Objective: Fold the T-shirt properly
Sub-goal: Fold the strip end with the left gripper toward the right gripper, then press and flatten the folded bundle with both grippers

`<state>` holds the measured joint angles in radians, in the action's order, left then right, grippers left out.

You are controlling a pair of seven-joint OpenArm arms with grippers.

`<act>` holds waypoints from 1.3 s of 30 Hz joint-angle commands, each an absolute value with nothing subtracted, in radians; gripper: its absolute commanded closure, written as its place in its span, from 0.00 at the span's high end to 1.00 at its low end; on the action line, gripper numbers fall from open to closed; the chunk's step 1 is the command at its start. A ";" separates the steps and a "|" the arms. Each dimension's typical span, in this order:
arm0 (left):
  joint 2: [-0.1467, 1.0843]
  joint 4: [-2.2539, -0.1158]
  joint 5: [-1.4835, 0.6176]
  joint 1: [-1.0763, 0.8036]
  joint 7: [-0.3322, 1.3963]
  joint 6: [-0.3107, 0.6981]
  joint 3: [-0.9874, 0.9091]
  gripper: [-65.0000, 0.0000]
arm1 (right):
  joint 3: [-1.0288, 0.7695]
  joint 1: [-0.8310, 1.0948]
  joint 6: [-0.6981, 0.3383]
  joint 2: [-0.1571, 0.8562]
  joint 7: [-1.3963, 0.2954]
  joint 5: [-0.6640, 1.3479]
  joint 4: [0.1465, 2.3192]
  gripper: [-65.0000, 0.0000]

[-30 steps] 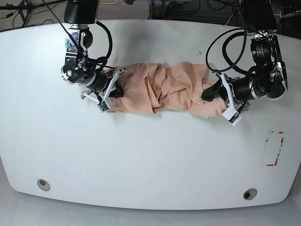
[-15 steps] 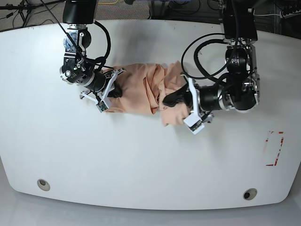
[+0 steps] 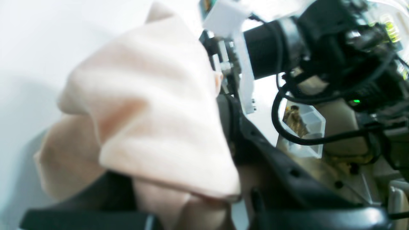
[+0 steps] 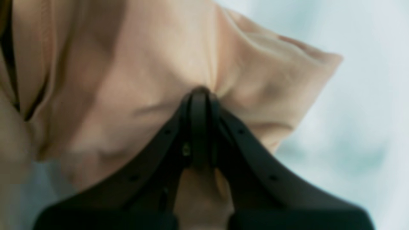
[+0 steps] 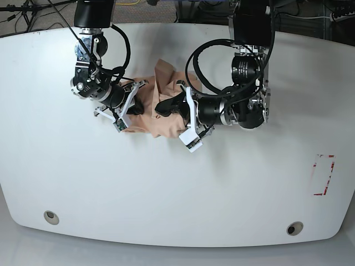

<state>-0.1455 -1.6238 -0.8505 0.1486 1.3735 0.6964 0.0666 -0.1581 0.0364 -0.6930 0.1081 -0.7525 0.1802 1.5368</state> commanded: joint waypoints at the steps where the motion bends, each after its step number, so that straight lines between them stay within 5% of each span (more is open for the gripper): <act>1: -0.157 -1.633 -0.862 0.183 1.349 0.698 0.068 0.08 | -0.160 0.030 -0.698 0.114 -0.762 0.168 1.549 0.03; 26: -0.157 -1.405 -0.921 0.317 1.271 0.698 0.136 0.08 | -0.157 0.030 -0.698 0.110 -0.762 0.168 1.546 0.03; 39: -0.157 -1.339 -0.987 0.374 1.271 0.698 0.182 0.21 | -0.157 0.030 -0.698 0.107 -0.762 0.168 1.546 0.05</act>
<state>-0.1459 -1.3247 -0.9546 0.3416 1.2934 0.6964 0.1791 -0.1570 0.0364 -0.6930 0.1047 -0.7525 0.1795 1.5368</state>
